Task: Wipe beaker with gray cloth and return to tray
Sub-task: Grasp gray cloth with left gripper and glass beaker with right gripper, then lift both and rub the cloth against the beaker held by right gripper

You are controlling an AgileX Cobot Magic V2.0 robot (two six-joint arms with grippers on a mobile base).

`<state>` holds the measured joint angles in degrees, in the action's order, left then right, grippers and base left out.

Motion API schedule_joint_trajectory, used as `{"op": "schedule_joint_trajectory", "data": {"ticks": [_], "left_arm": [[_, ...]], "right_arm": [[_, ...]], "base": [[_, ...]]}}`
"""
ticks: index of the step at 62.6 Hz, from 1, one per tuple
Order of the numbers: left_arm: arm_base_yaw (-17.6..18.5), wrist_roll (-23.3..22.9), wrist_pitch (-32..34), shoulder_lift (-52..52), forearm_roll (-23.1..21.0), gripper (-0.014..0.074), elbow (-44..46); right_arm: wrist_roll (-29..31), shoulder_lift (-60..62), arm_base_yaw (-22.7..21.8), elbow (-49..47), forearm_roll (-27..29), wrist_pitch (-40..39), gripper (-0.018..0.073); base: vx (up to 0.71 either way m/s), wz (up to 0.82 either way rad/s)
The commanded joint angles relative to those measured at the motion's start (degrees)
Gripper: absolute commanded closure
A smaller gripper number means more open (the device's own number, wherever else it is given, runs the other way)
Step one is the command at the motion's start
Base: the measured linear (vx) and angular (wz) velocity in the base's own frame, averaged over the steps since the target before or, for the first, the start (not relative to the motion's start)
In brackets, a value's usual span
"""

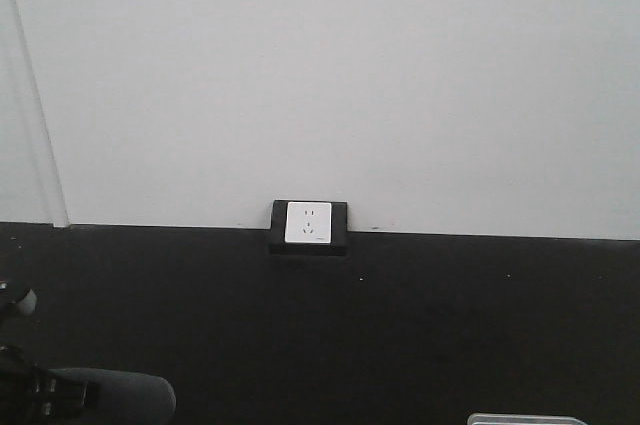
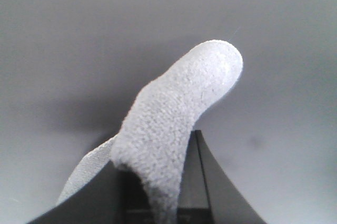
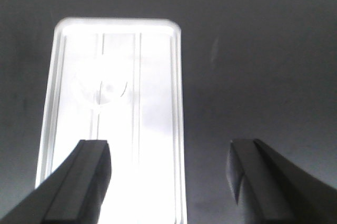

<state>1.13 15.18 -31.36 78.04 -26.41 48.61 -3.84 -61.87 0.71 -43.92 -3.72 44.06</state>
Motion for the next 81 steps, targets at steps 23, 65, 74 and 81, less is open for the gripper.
{"op": "schedule_joint_trajectory", "data": {"ticks": [23, 65, 74, 81], "left_arm": [[-0.13, 0.46, 0.56, -7.07, -1.02, 0.06, 1.1], [-0.13, 0.79, 1.12, -7.13, -2.86, 0.06, -6.24], [-0.13, 0.84, 1.12, -7.13, -4.25, 0.06, -6.24], [-0.13, 0.84, 1.12, -7.13, -4.25, 0.06, -6.24]], "right_arm": [[10.24, -24.29, -0.36, -20.74, 6.86, 10.13, 0.0036], [9.95, -38.91, -0.36, -23.53, 6.84, 9.49, 0.0087], [9.95, -40.75, -0.36, -23.53, 8.01, 9.21, 0.0179], [9.95, -40.74, -0.36, -23.53, 9.27, 9.27, 0.026]], "base": [[0.0, 0.0], [0.0, 0.0], [0.0, 0.0], [0.0, 0.0]]}}
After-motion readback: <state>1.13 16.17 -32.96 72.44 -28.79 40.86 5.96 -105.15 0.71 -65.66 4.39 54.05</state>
